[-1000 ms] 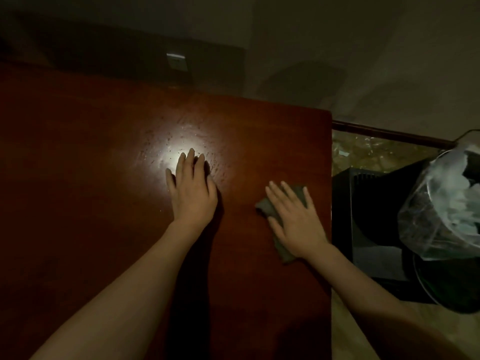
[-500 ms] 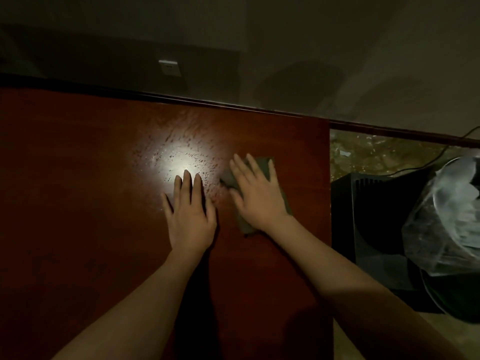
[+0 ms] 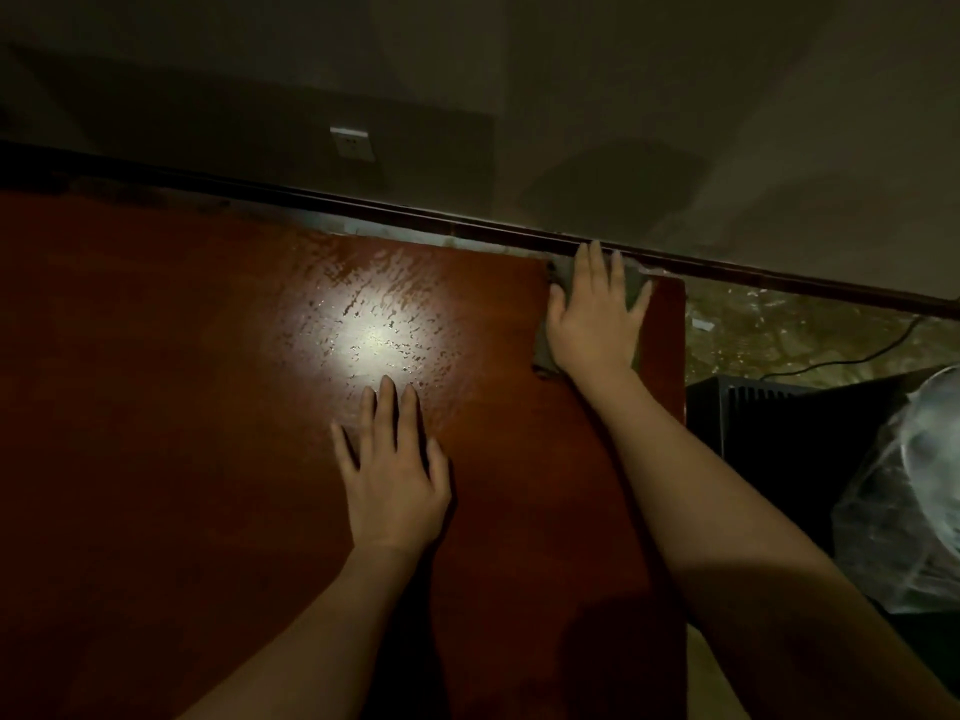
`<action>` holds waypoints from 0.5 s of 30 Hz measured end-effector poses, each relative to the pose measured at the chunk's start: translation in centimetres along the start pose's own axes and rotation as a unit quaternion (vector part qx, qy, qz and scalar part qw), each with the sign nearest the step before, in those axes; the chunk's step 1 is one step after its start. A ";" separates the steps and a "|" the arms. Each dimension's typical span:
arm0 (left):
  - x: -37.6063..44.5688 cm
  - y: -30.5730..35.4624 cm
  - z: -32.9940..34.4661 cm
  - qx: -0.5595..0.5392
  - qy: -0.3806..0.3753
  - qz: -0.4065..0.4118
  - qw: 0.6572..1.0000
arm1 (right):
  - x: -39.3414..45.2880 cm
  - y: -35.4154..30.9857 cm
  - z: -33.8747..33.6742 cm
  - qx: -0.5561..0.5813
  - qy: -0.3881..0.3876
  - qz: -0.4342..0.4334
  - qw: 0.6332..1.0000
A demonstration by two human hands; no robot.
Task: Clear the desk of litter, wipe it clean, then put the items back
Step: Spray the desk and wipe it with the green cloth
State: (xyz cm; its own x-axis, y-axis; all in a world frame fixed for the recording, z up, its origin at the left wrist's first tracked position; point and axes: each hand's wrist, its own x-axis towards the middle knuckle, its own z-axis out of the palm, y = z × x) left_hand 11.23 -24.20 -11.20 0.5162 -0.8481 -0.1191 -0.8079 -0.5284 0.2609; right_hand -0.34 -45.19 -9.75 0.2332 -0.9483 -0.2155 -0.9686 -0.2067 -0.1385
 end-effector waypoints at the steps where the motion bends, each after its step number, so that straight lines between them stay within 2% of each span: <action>1: 0.0 0.0 0.0 0.001 0.003 0.002 1.000 | 0.6 -1.2 0.0 0.000 -0.004 -0.013 1.000; 4: 0.0 0.0 0.0 0.003 0.007 0.005 1.000 | 0.1 -4.2 0.4 -0.024 -0.011 -0.105 0.994; 8: 0.0 0.1 0.1 0.003 0.010 0.005 1.000 | -4.9 -5.3 1.9 -0.043 -0.032 -0.249 0.967; 12: 0.0 0.0 0.2 0.003 0.013 0.010 1.000 | -11.5 -0.7 2.9 -0.059 -0.058 -0.347 0.934; 15: 0.0 0.0 0.1 -0.001 0.007 0.006 1.000 | -12.7 4.3 2.4 -0.072 -0.065 -0.346 0.933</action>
State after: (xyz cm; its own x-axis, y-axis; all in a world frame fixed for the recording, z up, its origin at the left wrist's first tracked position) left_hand 11.23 -24.18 -11.35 0.5099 -0.8541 -0.1026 -0.8140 -0.5176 0.2636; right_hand -7.31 -33.46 -9.91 0.8068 -0.5405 -0.2388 -0.5816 -0.7978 -0.1590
